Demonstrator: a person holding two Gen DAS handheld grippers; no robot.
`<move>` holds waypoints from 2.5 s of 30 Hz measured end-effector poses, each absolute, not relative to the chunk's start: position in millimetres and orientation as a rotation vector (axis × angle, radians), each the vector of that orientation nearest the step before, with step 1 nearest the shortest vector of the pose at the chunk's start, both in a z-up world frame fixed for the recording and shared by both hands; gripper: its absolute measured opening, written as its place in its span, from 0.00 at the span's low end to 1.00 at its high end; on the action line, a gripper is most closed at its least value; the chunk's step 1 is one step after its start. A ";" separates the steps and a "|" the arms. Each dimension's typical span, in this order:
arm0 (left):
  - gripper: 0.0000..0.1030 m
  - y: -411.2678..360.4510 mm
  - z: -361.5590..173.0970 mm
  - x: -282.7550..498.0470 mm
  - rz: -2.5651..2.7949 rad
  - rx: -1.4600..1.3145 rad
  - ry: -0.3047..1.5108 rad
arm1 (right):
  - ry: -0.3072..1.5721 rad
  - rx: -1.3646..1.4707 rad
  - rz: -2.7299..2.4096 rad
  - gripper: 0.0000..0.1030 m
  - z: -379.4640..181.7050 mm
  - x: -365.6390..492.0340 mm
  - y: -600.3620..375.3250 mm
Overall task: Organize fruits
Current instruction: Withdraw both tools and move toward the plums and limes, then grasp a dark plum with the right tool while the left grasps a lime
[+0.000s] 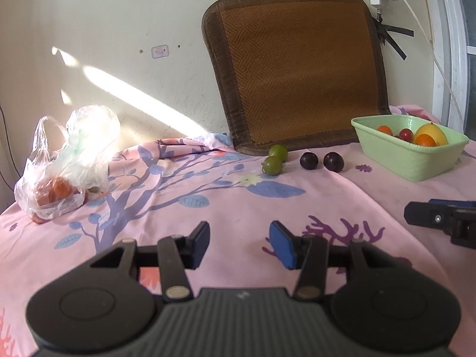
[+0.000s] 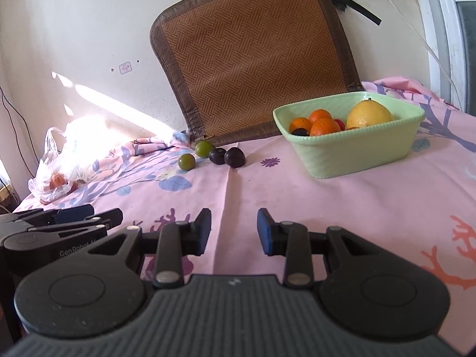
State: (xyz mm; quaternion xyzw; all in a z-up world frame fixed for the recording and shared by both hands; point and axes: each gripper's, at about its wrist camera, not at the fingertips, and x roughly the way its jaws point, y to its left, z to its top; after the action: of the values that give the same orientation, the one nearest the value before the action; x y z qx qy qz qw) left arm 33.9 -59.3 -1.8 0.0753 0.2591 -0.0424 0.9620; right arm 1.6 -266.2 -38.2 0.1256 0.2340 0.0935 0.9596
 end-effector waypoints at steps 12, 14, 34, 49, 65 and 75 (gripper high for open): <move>0.44 -58.9 -2.0 34.6 -0.104 0.151 0.530 | 0.472 0.256 0.204 0.36 -38.0 1.2 -264.7; 0.44 -58.8 -2.1 35.0 -0.108 0.150 0.531 | 0.472 0.258 0.206 0.36 -37.9 1.1 -265.0; 0.44 -56.6 -1.4 34.1 -0.153 0.115 0.535 | 0.479 0.249 0.183 0.36 -38.1 1.8 -263.3; 0.55 -14.6 35.3 130.0 -0.472 0.040 0.607 | 0.523 0.071 0.301 0.35 7.0 79.3 -263.0; 0.37 -62.2 -10.1 207.4 -0.546 0.145 0.687 | 0.571 -0.109 0.296 0.32 -31.3 147.0 -228.5; 0.25 -66.4 22.7 174.9 -0.613 0.075 0.632 | 0.455 -0.064 0.283 0.27 -10.4 110.6 -244.4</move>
State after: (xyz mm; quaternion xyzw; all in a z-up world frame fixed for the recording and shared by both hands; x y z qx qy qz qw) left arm 174.9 -66.4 22.7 0.0363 0.3059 -0.2964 0.9040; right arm 110.6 -244.4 -10.4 -0.0318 0.2248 0.1398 0.9638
